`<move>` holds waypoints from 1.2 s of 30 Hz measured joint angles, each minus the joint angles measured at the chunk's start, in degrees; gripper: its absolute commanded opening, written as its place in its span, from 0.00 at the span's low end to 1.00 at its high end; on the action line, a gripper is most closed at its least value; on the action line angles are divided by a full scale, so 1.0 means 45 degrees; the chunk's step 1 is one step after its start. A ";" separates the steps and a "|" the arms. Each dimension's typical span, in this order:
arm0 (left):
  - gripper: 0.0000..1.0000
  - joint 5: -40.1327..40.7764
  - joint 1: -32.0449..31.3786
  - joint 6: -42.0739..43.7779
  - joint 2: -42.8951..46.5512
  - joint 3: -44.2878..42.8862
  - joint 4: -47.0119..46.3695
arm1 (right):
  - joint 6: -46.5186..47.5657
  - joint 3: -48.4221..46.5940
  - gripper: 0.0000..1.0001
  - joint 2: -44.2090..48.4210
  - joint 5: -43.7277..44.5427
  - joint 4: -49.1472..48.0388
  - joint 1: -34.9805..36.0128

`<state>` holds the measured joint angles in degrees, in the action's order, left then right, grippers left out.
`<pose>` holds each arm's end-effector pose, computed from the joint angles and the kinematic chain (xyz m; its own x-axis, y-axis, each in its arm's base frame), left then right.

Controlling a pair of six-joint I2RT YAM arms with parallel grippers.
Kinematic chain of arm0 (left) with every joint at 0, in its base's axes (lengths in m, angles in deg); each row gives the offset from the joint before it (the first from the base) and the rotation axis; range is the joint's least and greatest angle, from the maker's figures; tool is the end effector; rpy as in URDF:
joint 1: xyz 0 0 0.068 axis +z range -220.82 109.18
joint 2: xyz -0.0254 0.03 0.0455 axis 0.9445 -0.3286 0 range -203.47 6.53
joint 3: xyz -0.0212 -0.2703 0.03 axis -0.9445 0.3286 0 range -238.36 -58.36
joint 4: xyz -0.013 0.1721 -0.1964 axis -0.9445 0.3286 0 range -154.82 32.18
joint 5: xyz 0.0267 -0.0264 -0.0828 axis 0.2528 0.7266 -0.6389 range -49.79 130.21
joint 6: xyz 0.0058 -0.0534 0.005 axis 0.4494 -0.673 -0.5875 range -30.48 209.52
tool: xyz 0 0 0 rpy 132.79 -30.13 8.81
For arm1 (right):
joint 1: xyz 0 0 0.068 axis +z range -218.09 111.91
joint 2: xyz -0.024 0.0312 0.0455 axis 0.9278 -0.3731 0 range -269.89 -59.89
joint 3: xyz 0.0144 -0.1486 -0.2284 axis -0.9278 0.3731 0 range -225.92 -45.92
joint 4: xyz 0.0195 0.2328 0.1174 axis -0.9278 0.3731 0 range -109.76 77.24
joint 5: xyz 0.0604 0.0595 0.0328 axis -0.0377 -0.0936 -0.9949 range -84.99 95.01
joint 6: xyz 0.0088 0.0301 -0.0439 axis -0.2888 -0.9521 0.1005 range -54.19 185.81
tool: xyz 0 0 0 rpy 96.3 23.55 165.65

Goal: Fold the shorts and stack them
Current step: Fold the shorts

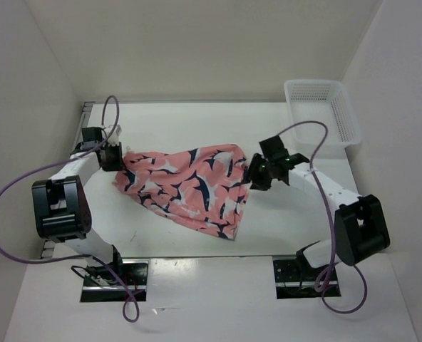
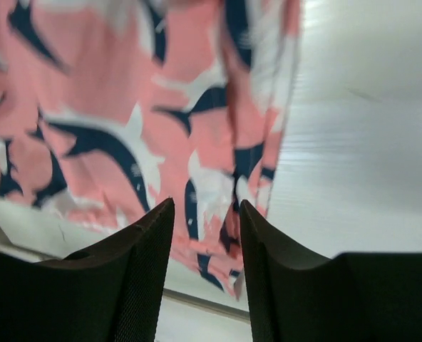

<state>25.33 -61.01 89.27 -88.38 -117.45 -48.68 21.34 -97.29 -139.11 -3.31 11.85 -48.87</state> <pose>0.3396 0.0494 0.1963 -0.7760 -0.1384 -0.6153 -0.0120 0.9787 -0.2049 0.2540 0.0940 0.2174 -0.8572 0.4353 -0.2753 0.2878 0.8481 0.4448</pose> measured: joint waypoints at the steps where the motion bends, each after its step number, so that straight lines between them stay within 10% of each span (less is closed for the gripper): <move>1: 0.00 0.0126 0.0291 0.0000 0.0257 0.0097 -0.0068 | 0.0199 -0.0447 0.47 -0.0267 0.0058 -0.0053 0.0573; 8: 0.00 0.0257 0.0777 0.0005 0.0607 0.0335 -0.0219 | 0.0491 -0.1273 0.47 -0.2166 0.0296 -0.0321 0.5134; 26: 0.00 0.0097 0.0758 0.0005 0.0607 0.0335 -0.0175 | 0.0083 -0.0544 0.51 -0.2948 0.1661 -0.0491 0.4959; 36: 0.00 0.0015 0.0758 0.0005 0.0607 0.0335 -0.0155 | 0.0034 -0.0136 0.00 -0.3230 0.1695 -0.0738 0.4959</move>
<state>25.40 -57.60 89.29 -85.65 -115.94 -49.38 21.50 -97.90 -153.64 4.32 8.53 -26.56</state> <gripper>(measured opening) 0.014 0.018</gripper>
